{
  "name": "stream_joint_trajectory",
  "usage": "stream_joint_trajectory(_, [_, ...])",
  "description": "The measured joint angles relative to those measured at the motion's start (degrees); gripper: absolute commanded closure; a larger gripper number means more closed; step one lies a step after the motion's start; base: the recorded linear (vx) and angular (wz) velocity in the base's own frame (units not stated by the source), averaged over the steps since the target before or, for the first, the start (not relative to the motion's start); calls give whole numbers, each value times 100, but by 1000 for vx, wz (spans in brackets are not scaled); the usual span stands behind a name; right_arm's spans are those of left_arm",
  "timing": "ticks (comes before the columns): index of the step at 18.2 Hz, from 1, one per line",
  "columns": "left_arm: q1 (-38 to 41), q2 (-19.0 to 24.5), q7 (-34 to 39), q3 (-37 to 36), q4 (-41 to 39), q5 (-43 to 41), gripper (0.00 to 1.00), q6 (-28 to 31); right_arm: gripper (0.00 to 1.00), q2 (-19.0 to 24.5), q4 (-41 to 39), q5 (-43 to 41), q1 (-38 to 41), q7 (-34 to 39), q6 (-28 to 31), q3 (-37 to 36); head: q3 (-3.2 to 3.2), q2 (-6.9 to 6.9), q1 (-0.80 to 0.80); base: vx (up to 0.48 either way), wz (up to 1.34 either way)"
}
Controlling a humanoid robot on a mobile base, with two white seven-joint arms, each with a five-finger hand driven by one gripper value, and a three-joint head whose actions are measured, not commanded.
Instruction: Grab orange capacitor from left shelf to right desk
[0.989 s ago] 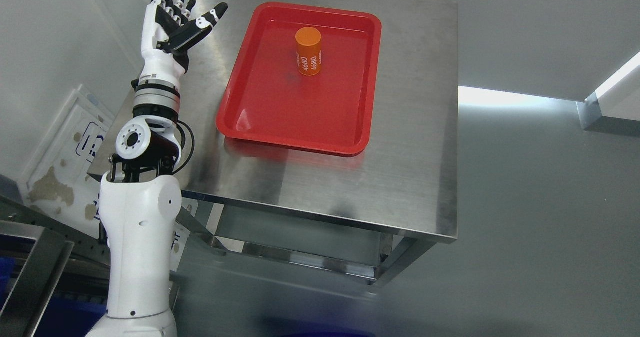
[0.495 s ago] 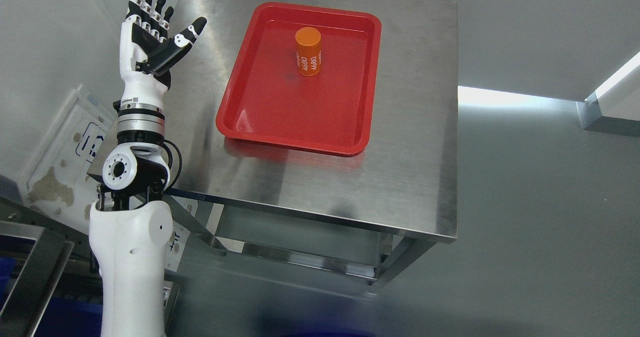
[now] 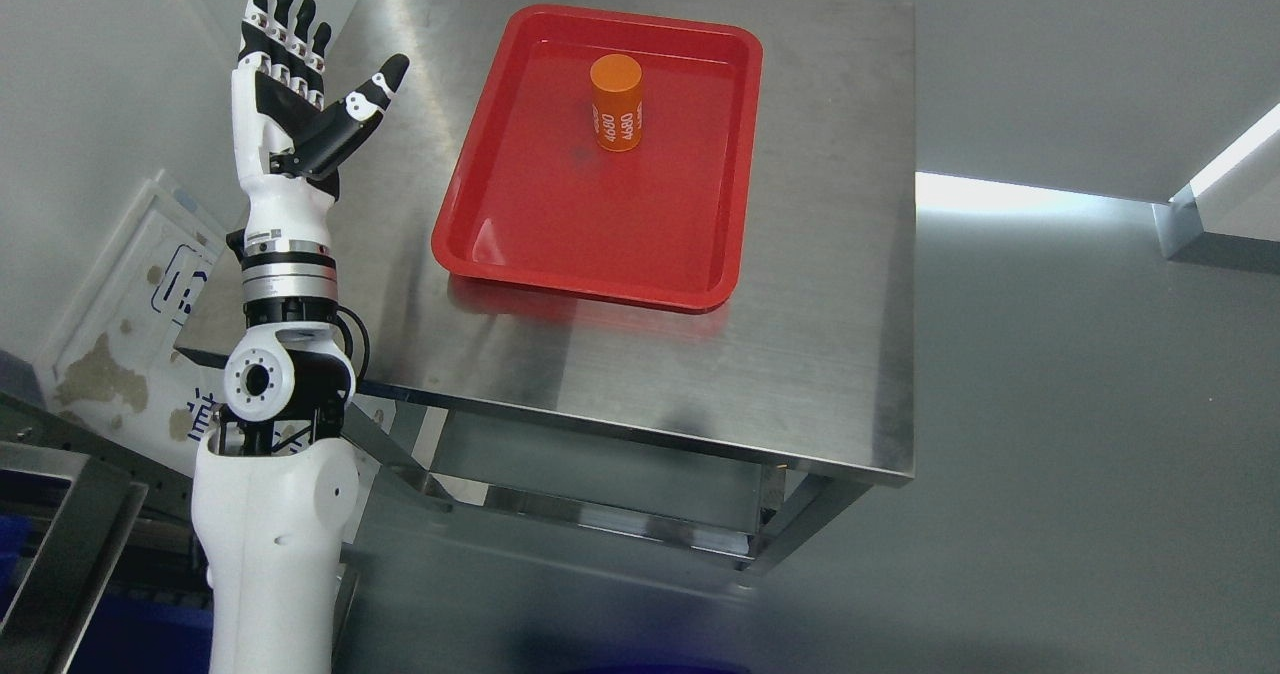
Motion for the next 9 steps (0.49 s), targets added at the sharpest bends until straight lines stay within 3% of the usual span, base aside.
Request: stream_joint_trajectory(9, [409, 0, -38, -120, -90, -44, 0, -152, 0, 0, 0, 0, 1, -18, -12, 0, 0, 0, 0, 0, 0])
